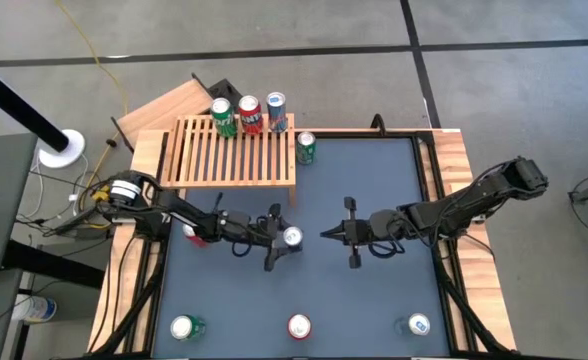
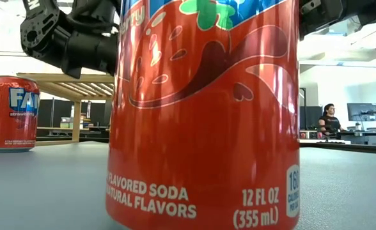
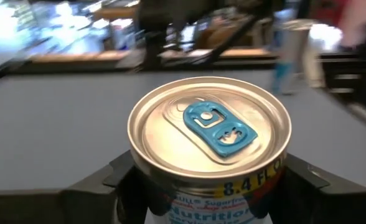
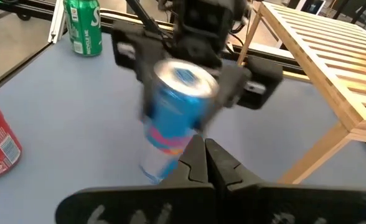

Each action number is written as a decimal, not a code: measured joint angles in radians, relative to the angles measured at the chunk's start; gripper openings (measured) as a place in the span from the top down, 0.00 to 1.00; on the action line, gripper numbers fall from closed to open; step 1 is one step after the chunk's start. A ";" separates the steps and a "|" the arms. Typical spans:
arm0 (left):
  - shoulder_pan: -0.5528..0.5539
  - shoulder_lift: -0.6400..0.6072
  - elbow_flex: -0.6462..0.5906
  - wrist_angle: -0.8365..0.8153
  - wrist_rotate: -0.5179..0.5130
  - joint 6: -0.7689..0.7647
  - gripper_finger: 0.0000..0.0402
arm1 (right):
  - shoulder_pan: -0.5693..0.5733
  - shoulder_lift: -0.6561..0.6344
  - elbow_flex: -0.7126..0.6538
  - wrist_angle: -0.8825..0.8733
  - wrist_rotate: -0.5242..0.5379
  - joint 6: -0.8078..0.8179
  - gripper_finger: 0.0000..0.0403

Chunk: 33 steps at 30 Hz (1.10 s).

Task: Place canned beverage on shelf
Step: Put the top blue soda can on the shelf aligned with the other blue soda can

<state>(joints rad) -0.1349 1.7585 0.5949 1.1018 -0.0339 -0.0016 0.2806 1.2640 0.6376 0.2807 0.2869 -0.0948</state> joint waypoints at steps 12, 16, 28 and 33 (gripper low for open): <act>0.074 -0.206 0.000 -0.239 0.576 0.077 0.42 | -0.002 0.000 0.000 0.010 0.000 0.017 1.00; 0.117 -0.233 0.000 -0.304 0.763 0.122 0.42 | -0.002 0.000 0.000 0.023 0.000 0.018 1.00; 0.167 -0.233 0.000 -0.451 0.858 0.235 0.42 | -0.002 0.000 0.000 0.017 0.001 0.017 1.00; 0.153 -0.188 0.000 -0.420 0.792 0.260 0.42 | -0.002 0.000 0.000 0.016 0.001 0.007 1.00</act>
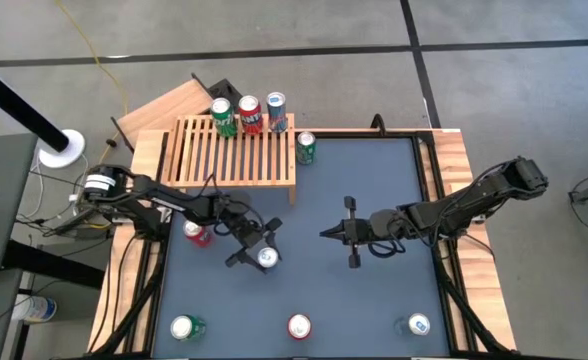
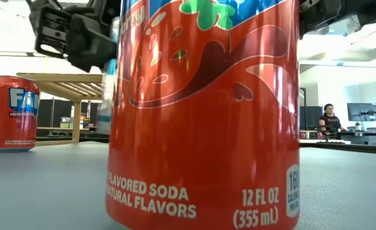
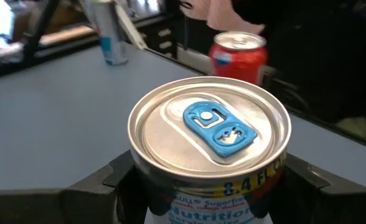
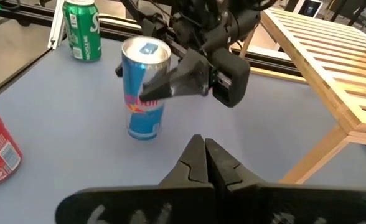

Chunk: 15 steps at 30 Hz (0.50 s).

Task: Place canned beverage on shelf
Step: Put the top blue soda can on the shelf aligned with the other blue soda can

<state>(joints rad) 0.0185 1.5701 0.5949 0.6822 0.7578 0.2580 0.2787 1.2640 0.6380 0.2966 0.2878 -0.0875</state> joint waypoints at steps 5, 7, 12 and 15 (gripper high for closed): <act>-0.006 0.067 -0.002 0.061 -0.016 -0.032 0.42 | 0.000 0.000 0.000 -0.007 0.000 -0.001 1.00; -0.007 0.081 -0.003 0.066 -0.024 -0.042 0.42 | 0.000 0.000 0.000 -0.006 0.000 -0.009 1.00; -0.006 0.086 -0.004 0.058 -0.038 -0.016 0.42 | -0.006 0.000 0.000 -0.003 0.001 -0.027 1.00; -0.010 0.086 -0.004 0.039 -0.037 -0.005 0.42 | -0.010 0.000 0.000 -0.003 0.002 -0.021 1.00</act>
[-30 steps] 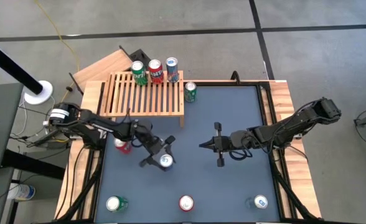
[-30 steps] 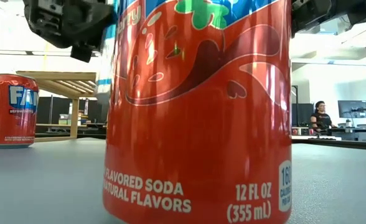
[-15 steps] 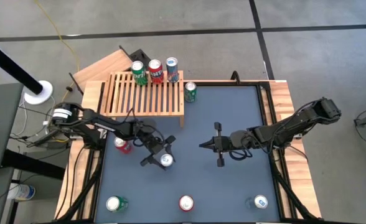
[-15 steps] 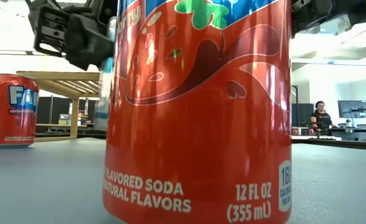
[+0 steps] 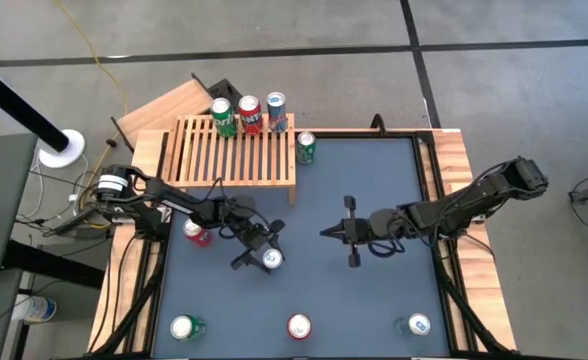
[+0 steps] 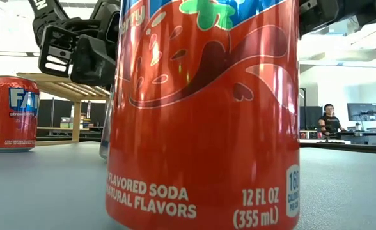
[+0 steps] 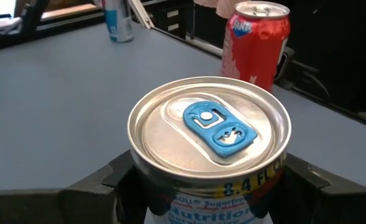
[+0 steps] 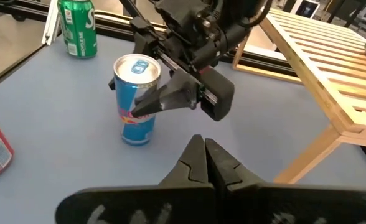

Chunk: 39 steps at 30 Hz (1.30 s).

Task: Place canned beverage on shelf
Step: Put the top blue soda can on the shelf aligned with the other blue soda can

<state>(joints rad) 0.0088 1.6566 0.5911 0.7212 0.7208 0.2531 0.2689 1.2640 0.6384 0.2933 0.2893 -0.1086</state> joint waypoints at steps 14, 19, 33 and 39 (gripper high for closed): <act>-0.073 -0.002 0.001 -0.015 -0.045 0.088 0.42 | -0.002 0.000 0.000 -0.001 -0.002 0.003 1.00; -0.100 -0.002 0.001 0.001 -0.115 0.052 0.42 | -0.002 0.000 0.000 -0.001 -0.003 0.004 1.00; -0.140 0.000 0.001 -0.002 -0.188 0.044 0.24 | -0.002 0.000 0.000 -0.001 -0.003 0.014 1.00; -0.133 -0.007 0.001 -0.005 -0.187 0.068 0.20 | -0.001 0.000 0.000 -0.001 -0.003 0.030 1.00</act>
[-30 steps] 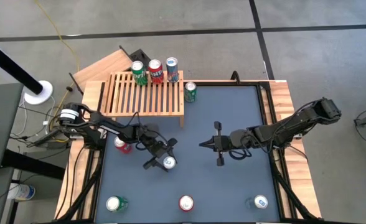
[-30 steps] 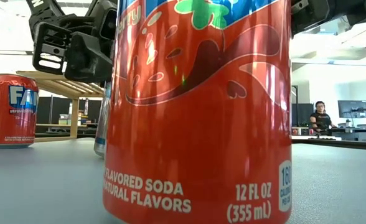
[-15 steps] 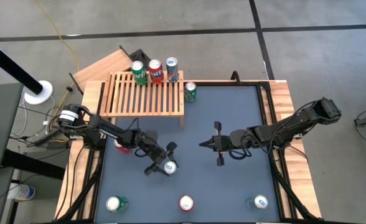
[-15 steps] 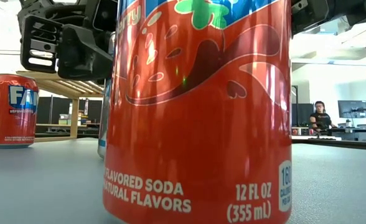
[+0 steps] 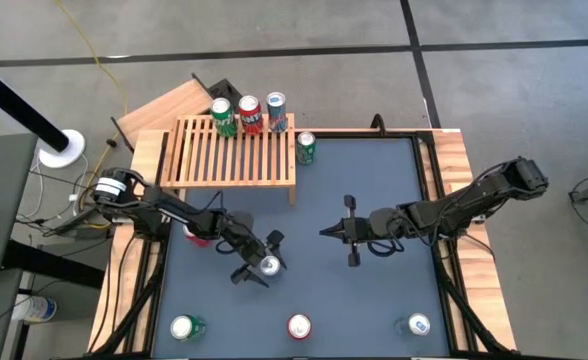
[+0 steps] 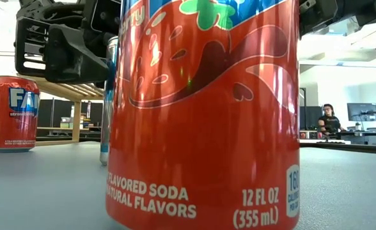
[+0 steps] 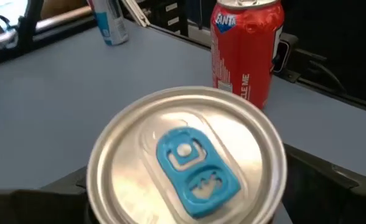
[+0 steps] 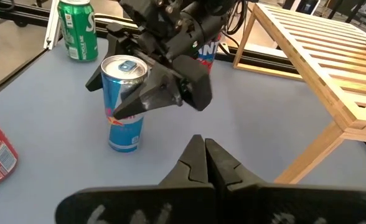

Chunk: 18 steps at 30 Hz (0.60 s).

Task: Place canned beverage on shelf
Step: Put the top blue soda can on the shelf aligned with the other blue soda can

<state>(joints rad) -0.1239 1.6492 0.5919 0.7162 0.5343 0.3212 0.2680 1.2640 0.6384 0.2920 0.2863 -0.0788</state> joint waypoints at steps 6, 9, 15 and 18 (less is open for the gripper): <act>0.018 -0.050 0.000 -0.010 -0.054 -0.005 0.20 | 0.000 0.000 0.000 -0.004 0.000 0.000 1.00; 0.031 -0.090 0.000 -0.027 -0.087 -0.019 0.20 | 0.000 0.000 0.000 -0.015 0.000 0.000 1.00; 0.053 -0.198 0.000 -0.109 -0.085 -0.112 0.20 | 0.000 0.000 0.000 -0.031 0.000 0.003 1.00; 0.057 -0.269 0.000 -0.190 -0.076 -0.157 0.20 | 0.000 0.000 0.000 -0.031 0.000 0.002 1.00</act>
<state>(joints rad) -0.0669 1.3803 0.5915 0.5261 0.4580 0.1647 0.2680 1.2640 0.6380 0.2611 0.2859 -0.0765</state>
